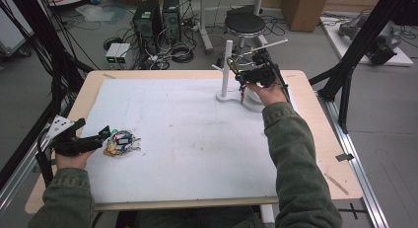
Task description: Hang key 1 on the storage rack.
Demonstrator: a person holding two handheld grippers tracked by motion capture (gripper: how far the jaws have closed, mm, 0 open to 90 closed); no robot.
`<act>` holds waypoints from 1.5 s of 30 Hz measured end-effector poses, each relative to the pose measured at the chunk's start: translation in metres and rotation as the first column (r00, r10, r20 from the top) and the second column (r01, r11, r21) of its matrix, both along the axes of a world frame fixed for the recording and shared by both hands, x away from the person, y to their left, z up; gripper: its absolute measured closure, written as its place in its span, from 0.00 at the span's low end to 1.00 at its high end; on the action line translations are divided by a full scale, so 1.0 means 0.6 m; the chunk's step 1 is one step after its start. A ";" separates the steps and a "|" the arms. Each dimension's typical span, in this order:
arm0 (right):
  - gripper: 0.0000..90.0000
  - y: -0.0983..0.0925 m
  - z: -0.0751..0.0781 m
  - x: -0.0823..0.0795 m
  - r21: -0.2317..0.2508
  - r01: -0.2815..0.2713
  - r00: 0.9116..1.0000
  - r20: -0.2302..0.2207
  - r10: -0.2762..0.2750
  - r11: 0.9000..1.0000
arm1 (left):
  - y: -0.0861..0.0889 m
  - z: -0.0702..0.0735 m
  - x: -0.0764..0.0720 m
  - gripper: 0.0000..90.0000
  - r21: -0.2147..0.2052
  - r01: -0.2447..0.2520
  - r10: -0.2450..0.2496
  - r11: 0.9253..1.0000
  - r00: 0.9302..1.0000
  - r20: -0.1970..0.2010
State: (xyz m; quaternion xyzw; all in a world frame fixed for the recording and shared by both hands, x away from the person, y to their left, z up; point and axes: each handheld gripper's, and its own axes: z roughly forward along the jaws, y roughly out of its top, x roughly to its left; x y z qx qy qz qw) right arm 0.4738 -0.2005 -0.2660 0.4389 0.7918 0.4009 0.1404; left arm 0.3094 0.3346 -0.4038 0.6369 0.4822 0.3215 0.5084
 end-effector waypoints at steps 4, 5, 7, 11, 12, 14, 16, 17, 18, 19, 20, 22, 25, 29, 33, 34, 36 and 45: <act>0.80 0.000 -0.003 0.004 -0.007 0.008 1.000 -0.001 -0.008 1.000 | 0.000 0.000 0.000 0.02 0.001 0.000 0.000 1.000 1.000 -0.001; 0.80 0.000 -0.004 0.005 -0.008 0.014 1.000 -0.004 -0.014 1.000 | 0.000 0.000 0.000 0.02 0.000 0.000 0.000 1.000 1.000 0.000; 0.80 0.000 -0.005 0.007 -0.008 0.017 1.000 -0.007 -0.017 1.000 | 0.000 0.000 0.000 0.02 0.000 0.000 0.000 1.000 1.000 0.000; 0.80 0.003 -0.010 0.012 -0.001 0.025 1.000 -0.011 -0.025 1.000 | 0.000 0.000 0.000 0.02 0.001 0.000 0.000 1.000 1.000 0.000; 0.80 0.005 -0.012 0.013 -0.002 0.027 1.000 -0.010 -0.027 1.000 | 0.000 0.000 0.000 0.02 0.002 0.001 -0.001 1.000 1.000 0.000; 0.80 0.008 -0.015 0.016 0.001 0.031 0.999 -0.013 -0.031 1.000 | 0.000 0.000 0.000 0.02 0.000 0.000 0.000 1.000 1.000 -0.001; 0.79 0.011 -0.019 0.020 0.000 0.037 0.999 -0.013 -0.037 0.999 | 0.000 0.000 0.000 0.02 0.000 0.001 -0.001 1.000 1.000 -0.001; 0.79 0.013 -0.020 0.021 0.004 0.047 0.999 -0.020 -0.047 0.999 | 0.000 0.000 0.000 0.02 -0.002 0.001 -0.001 1.000 1.000 -0.001; 0.79 0.014 -0.022 0.022 0.003 0.058 0.998 -0.017 -0.058 0.998 | 0.000 0.000 0.000 0.02 -0.001 0.002 -0.002 1.000 1.000 -0.001; 0.79 0.015 -0.024 0.024 0.004 0.067 0.998 -0.018 -0.067 0.998 | 0.000 0.000 0.000 0.02 -0.001 0.002 -0.002 1.000 1.000 0.000; 0.79 0.017 -0.026 0.025 0.004 0.076 0.997 -0.019 -0.076 0.997 | 0.000 0.000 -0.001 0.02 -0.002 0.002 -0.002 1.000 1.000 -0.001; 0.79 0.020 -0.028 0.027 0.002 0.088 0.996 -0.023 -0.088 0.996 | 0.000 0.000 -0.001 0.02 -0.001 0.002 -0.002 1.000 1.000 0.000; 0.78 0.023 -0.034 0.031 -0.005 0.098 0.995 -0.029 -0.098 0.995 | 0.001 0.000 -0.001 0.02 -0.002 0.003 -0.003 1.000 1.000 -0.001; 0.76 0.022 -0.040 0.030 0.007 0.105 0.994 -0.037 -0.104 0.994 | 0.000 0.000 -0.001 0.02 -0.002 0.007 -0.007 1.000 1.000 -0.003; 0.62 0.016 -0.045 0.027 0.023 0.121 0.992 -0.037 -0.120 0.992 | 0.000 0.000 -0.001 0.02 -0.004 0.008 -0.008 1.000 1.000 -0.003; 0.58 0.017 -0.044 0.025 0.010 0.122 0.992 -0.030 -0.122 0.992 | 0.000 0.000 -0.001 0.02 -0.003 0.009 -0.009 1.000 1.000 -0.005; 0.48 0.018 -0.040 0.021 -0.008 0.130 0.991 -0.006 -0.130 0.991 | -0.001 0.000 -0.001 0.02 -0.002 0.009 -0.009 1.000 1.000 -0.006; 0.02 0.010 -0.034 0.012 -0.025 0.119 0.992 -0.030 -0.120 0.993 | 0.000 0.000 -0.001 0.02 -0.004 0.009 -0.009 1.000 1.000 -0.007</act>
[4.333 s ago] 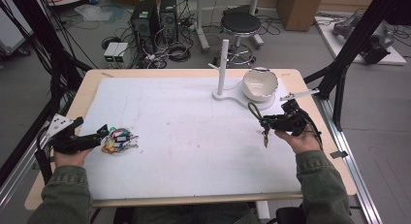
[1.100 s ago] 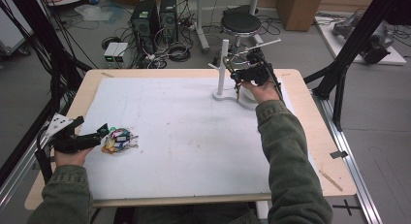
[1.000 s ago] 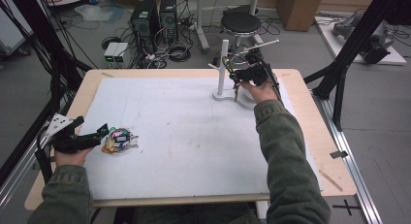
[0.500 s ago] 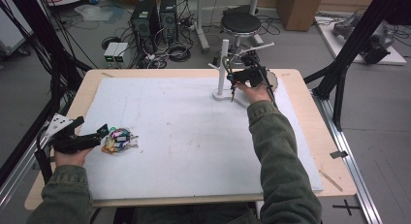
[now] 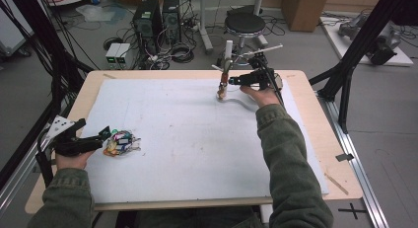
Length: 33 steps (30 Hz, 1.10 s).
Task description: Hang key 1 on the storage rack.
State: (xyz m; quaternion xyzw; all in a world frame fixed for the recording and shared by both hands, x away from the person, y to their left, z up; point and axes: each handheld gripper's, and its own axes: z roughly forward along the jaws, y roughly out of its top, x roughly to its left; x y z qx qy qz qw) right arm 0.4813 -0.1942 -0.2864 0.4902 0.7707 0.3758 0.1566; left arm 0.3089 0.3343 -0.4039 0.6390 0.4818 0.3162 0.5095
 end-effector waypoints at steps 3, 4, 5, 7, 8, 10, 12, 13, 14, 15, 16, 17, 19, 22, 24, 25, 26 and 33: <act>0.01 0.001 0.002 -0.005 -0.023 -0.014 1.000 -0.003 0.014 1.000 | 0.000 0.000 0.000 0.02 0.003 -0.001 0.001 1.000 1.000 0.000; 0.01 0.001 0.003 -0.007 -0.025 -0.019 1.000 0.002 0.019 0.999 | 0.000 0.000 0.000 0.02 0.003 -0.001 0.001 1.000 1.000 0.000; 0.01 0.001 0.005 -0.009 -0.022 -0.020 1.000 0.005 0.020 1.000 | 0.000 0.000 0.000 0.02 0.002 -0.001 0.001 1.000 1.000 0.000; 0.01 -0.001 0.009 -0.014 -0.013 -0.017 1.000 0.014 0.017 1.000 | 0.000 0.000 0.000 0.02 0.003 -0.001 0.001 1.000 1.000 0.000; 0.01 -0.002 0.011 -0.016 -0.012 -0.015 1.000 0.017 0.016 1.000 | 0.000 0.000 0.000 0.02 0.002 -0.001 0.001 1.000 1.000 0.000; 0.01 -0.004 0.014 -0.020 -0.015 -0.014 1.000 0.018 0.014 1.000 | 0.000 0.000 0.000 0.02 0.003 -0.001 0.001 1.000 1.000 0.000; 0.01 -0.006 0.017 -0.026 -0.021 -0.014 1.000 0.024 0.014 1.000 | 0.001 0.001 -0.001 0.02 0.004 0.000 0.000 1.000 1.000 0.001; 0.01 -0.007 0.019 -0.029 -0.019 -0.013 0.999 0.030 0.014 1.000 | 0.000 0.001 -0.001 0.02 0.005 -0.001 0.001 1.000 1.000 0.001; 0.01 -0.009 0.021 -0.032 -0.012 -0.012 0.999 0.038 0.013 1.000 | 0.000 0.001 -0.001 0.02 0.004 -0.001 0.001 1.000 1.000 0.002; 0.01 -0.011 0.022 -0.036 -0.006 -0.008 0.999 0.048 0.009 1.000 | 0.000 0.001 -0.001 0.02 0.003 -0.001 0.001 1.000 1.000 0.002; 0.01 -0.013 0.022 -0.039 0.001 -0.004 0.999 0.048 0.004 1.000 | 0.000 0.001 -0.001 0.02 0.003 -0.001 0.001 1.000 1.000 0.002; 0.01 -0.016 0.021 -0.041 0.004 -0.002 0.999 0.050 0.002 1.000 | 0.000 0.001 -0.001 0.02 0.004 -0.001 0.001 1.000 1.000 0.002; 0.01 -0.022 0.017 -0.045 0.005 0.005 0.999 0.050 -0.005 1.000 | 0.000 0.000 -0.001 0.02 0.004 -0.001 0.001 1.000 1.000 0.001; 0.01 -0.032 0.011 -0.051 0.007 0.014 0.999 0.047 -0.014 1.000 | 0.000 0.000 -0.001 0.02 0.003 -0.002 0.002 1.000 1.000 0.001; 0.01 -0.036 0.009 -0.056 0.010 0.016 0.999 0.049 -0.017 1.000 | 0.000 0.000 -0.001 0.02 0.004 -0.001 0.001 1.000 1.000 0.000; 0.01 -0.039 0.009 -0.059 0.011 0.021 0.999 0.049 -0.021 1.000 | 0.000 0.000 -0.001 0.02 0.004 -0.002 0.002 1.000 1.000 0.001; 0.01 -0.042 0.008 -0.061 0.006 0.021 0.998 0.052 -0.021 1.000 | 0.000 0.000 0.000 0.02 0.004 -0.002 0.002 1.000 1.000 0.000; 0.01 -0.069 -0.008 -0.088 0.010 0.057 0.996 0.061 -0.057 0.998 | 0.000 0.001 -0.002 0.02 0.004 -0.003 0.003 1.000 1.000 0.000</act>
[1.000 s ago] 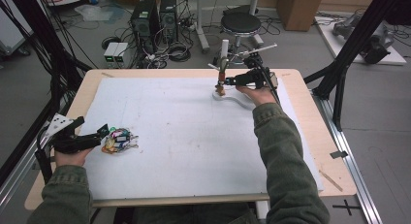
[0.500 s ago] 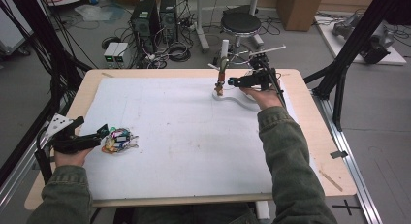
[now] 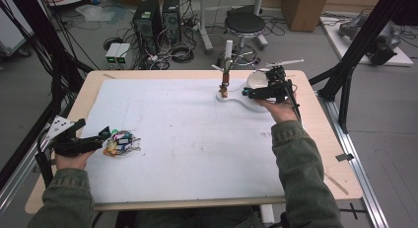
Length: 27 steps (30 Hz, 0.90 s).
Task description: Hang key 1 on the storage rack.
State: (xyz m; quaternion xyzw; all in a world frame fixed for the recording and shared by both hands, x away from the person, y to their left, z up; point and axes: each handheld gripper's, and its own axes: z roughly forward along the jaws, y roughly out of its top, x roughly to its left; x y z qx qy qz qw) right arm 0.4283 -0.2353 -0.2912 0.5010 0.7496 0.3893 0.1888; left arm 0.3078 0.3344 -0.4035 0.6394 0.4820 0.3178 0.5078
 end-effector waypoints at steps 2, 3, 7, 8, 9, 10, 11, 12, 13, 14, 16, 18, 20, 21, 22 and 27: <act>0.01 -0.009 -0.006 -0.006 0.001 0.004 1.000 0.006 -0.004 1.000 | 0.000 0.000 0.000 0.02 0.002 0.001 -0.001 1.000 1.000 0.001; 0.01 -0.013 -0.009 -0.010 0.004 0.008 1.000 0.011 -0.008 1.000 | 0.000 0.000 0.000 0.02 0.003 0.001 -0.001 1.000 1.000 0.000; 0.01 -0.028 -0.016 -0.026 0.015 0.012 0.999 0.038 -0.013 1.000 | 0.000 0.000 0.001 0.02 0.004 0.000 0.000 1.000 1.000 -0.001; 0.01 -0.032 -0.017 -0.030 0.016 0.014 0.999 0.046 -0.015 1.000 | 0.000 -0.001 0.001 0.02 0.003 0.001 -0.001 1.000 1.000 -0.002; 0.01 -0.036 -0.018 -0.034 0.021 0.016 0.998 0.052 -0.017 1.000 | 0.000 -0.001 0.001 0.02 0.003 0.000 0.000 1.000 1.000 -0.002; 0.01 -0.041 -0.019 -0.038 0.021 0.022 0.998 0.060 -0.023 1.000 | 0.000 -0.001 0.001 0.02 0.004 0.001 -0.001 1.000 1.000 -0.001; 0.01 -0.044 -0.020 -0.041 0.022 0.022 0.998 0.065 -0.023 1.000 | 0.000 -0.001 0.001 0.02 0.004 0.000 0.000 1.000 1.000 -0.001; 0.01 -0.047 -0.020 -0.044 0.027 0.026 0.997 0.070 -0.028 0.999 | 0.000 -0.001 0.001 0.02 0.004 0.000 0.000 1.000 1.000 -0.001; 0.01 -0.050 -0.020 -0.048 0.028 0.030 0.997 0.076 -0.032 0.999 | 0.000 -0.001 0.001 0.02 0.003 0.000 0.000 1.000 1.000 -0.002; 0.01 -0.053 -0.021 -0.052 0.033 0.034 0.996 0.082 -0.037 0.999 | 0.000 -0.001 0.001 0.02 0.004 -0.001 0.001 1.000 1.000 -0.001; 0.01 -0.058 -0.023 -0.059 0.036 0.040 0.995 0.091 -0.043 0.999 | -0.001 -0.001 0.001 0.02 0.004 0.001 -0.001 1.000 1.000 -0.001; 0.01 -0.063 -0.027 -0.065 0.033 0.047 0.994 0.100 -0.050 0.998 | -0.001 -0.001 0.001 0.02 0.004 -0.001 0.001 1.000 1.000 -0.001; 0.01 -0.067 -0.033 -0.071 0.033 0.055 0.993 0.106 -0.058 0.998 | -0.001 -0.001 0.001 0.02 0.005 -0.001 0.001 1.000 1.000 -0.001; 0.01 -0.069 -0.037 -0.074 0.040 0.060 0.992 0.107 -0.064 0.997 | -0.001 -0.001 0.000 0.02 0.006 -0.001 0.001 1.000 1.000 -0.002; 0.01 -0.071 -0.041 -0.077 0.041 0.063 0.992 0.108 -0.067 0.997 | -0.001 -0.001 0.000 0.02 0.005 -0.001 0.001 1.000 1.000 -0.001; 0.01 -0.081 -0.058 -0.087 0.087 0.059 0.991 0.114 -0.068 0.995 | -0.001 -0.001 0.000 0.02 0.006 -0.001 0.001 1.000 1.000 -0.001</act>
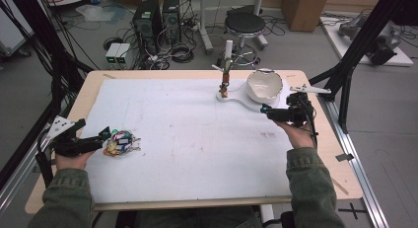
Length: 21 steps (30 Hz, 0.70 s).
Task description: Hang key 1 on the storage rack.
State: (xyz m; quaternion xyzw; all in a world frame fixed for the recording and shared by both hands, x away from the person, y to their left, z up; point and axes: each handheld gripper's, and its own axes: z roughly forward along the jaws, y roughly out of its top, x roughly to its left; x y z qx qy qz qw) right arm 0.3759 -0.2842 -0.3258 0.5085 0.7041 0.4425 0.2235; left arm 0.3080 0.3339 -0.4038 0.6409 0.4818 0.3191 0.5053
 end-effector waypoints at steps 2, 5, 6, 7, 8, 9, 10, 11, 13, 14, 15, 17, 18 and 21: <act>0.01 -0.001 -0.004 -0.003 -0.005 0.007 1.000 0.009 -0.007 1.000 | 0.000 0.000 0.000 0.02 0.000 0.001 -0.001 1.000 1.000 -0.001; 0.01 -0.002 -0.007 -0.007 0.000 0.010 1.000 0.017 -0.010 1.000 | 0.000 0.000 0.000 0.02 0.000 0.000 0.000 1.000 1.000 -0.001; 0.01 -0.002 -0.007 -0.009 0.000 0.012 1.000 0.022 -0.012 1.000 | 0.000 0.000 0.000 0.02 0.000 0.000 0.000 1.000 1.000 -0.001; 0.01 -0.002 -0.008 -0.011 0.003 0.015 1.000 0.024 -0.015 1.000 | 0.000 0.000 0.000 0.02 0.001 0.000 0.000 1.000 1.000 -0.001; 0.01 -0.002 -0.010 -0.012 0.004 0.014 1.000 0.028 -0.014 1.000 | 0.000 0.000 0.000 0.02 0.001 0.000 0.000 1.000 1.000 -0.001; 0.01 -0.002 -0.011 -0.013 0.002 0.014 0.999 0.030 -0.014 1.000 | 0.000 0.000 0.000 0.02 0.001 0.000 0.000 1.000 1.000 -0.001; 0.01 -0.001 -0.014 -0.015 0.005 0.016 0.999 0.034 -0.016 1.000 | 0.000 0.000 -0.001 0.02 0.001 -0.002 0.002 1.000 1.000 -0.001; 0.01 -0.001 -0.016 -0.017 0.006 0.017 0.999 0.034 -0.017 1.000 | 0.001 0.000 -0.001 0.02 0.001 -0.002 0.002 1.000 1.000 -0.001; 0.01 -0.002 -0.020 -0.019 0.004 0.019 0.999 0.044 -0.019 1.000 | 0.001 0.000 -0.001 0.02 0.000 -0.002 0.002 1.000 1.000 -0.001; 0.01 -0.003 -0.022 -0.021 0.007 0.020 0.999 0.046 -0.020 1.000 | 0.001 0.000 -0.001 0.02 0.000 -0.002 0.002 1.000 1.000 -0.002; 0.01 -0.003 -0.024 -0.022 0.006 0.022 0.999 0.043 -0.022 1.000 | 0.001 0.000 -0.001 0.02 0.000 -0.002 0.002 1.000 1.000 -0.001; 0.01 -0.005 -0.027 -0.024 0.003 0.018 0.999 0.050 -0.018 1.000 | 0.001 0.000 -0.001 0.02 0.002 -0.001 0.001 1.000 1.000 -0.002; 0.01 -0.005 -0.029 -0.026 0.006 0.021 0.999 0.050 -0.022 1.000 | 0.001 0.000 -0.001 0.02 0.001 -0.001 0.001 1.000 1.000 -0.002; 0.01 -0.007 -0.036 -0.030 0.001 0.028 0.998 0.054 -0.028 1.000 | 0.001 0.000 -0.002 0.02 0.002 -0.001 0.001 1.000 1.000 -0.003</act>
